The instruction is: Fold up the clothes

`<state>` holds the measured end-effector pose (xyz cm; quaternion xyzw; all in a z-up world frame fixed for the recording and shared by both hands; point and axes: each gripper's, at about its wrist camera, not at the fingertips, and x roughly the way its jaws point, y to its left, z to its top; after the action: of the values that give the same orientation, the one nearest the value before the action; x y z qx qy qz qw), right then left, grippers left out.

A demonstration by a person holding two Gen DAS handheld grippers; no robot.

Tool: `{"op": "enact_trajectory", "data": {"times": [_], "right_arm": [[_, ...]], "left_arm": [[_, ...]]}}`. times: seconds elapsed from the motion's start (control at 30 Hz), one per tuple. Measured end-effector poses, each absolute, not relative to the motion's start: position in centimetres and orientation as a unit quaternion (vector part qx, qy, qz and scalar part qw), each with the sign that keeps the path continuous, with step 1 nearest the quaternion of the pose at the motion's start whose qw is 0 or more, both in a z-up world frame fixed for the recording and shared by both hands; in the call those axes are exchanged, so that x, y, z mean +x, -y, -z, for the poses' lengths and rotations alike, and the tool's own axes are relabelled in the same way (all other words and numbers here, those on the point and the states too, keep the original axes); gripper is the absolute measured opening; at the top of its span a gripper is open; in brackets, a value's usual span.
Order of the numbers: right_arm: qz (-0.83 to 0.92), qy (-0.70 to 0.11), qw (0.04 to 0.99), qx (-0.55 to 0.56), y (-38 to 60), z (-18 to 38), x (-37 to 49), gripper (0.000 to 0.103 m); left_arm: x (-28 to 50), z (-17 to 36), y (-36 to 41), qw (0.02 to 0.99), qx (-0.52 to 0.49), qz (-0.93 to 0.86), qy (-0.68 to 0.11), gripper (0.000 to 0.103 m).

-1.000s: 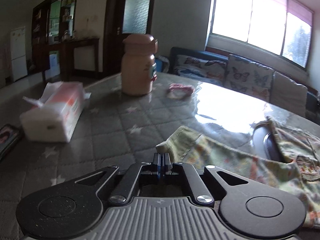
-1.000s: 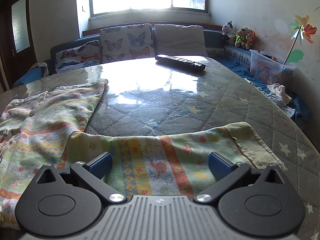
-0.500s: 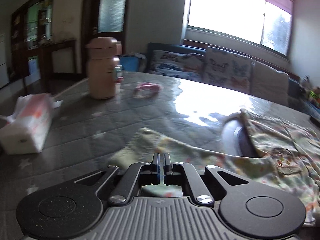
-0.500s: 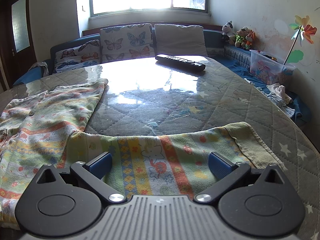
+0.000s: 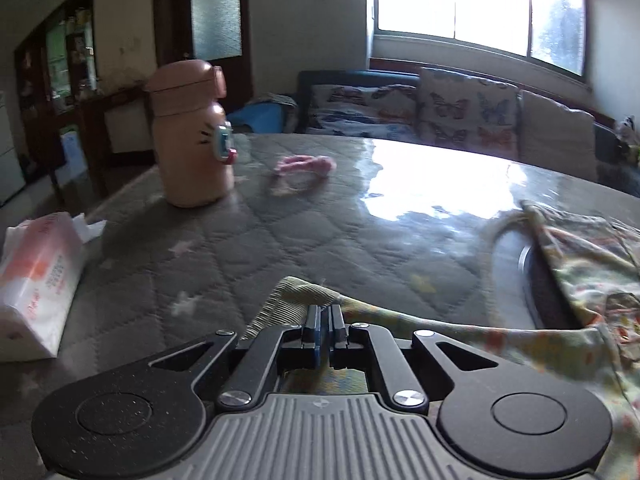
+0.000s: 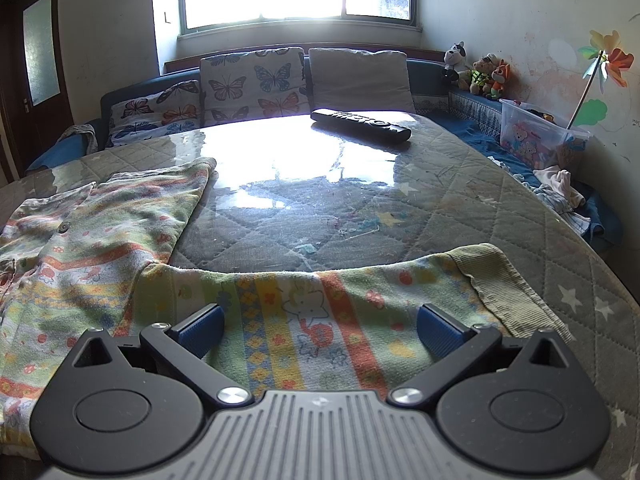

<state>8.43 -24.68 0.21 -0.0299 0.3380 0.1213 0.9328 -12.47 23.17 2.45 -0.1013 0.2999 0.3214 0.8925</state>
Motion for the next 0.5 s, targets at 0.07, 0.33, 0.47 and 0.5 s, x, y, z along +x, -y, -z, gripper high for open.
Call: {"op": "enact_trajectory", "data": {"times": [0.07, 0.33, 0.47, 0.5], "right_arm": [[-0.121, -0.338, 0.933, -0.030, 24.7, -0.2, 8.4, 0.103], [-0.122, -0.338, 0.933, -0.030, 24.7, -0.2, 8.4, 0.103], [-0.122, -0.338, 0.933, -0.030, 24.7, -0.2, 8.4, 0.103], [-0.122, -0.338, 0.933, -0.030, 24.7, -0.2, 8.4, 0.103]], "left_arm": [[-12.5, -2.4, -23.1, 0.890, -0.094, -0.330, -0.301, 0.003], [-12.5, -2.6, -22.8, 0.888, -0.070, -0.334, -0.308, 0.003], [-12.8, -3.3, -22.2, 0.890, -0.071, -0.333, -0.304, 0.013], [-13.0, -3.7, -21.8, 0.892, -0.068, -0.331, -0.300, 0.019]]}}
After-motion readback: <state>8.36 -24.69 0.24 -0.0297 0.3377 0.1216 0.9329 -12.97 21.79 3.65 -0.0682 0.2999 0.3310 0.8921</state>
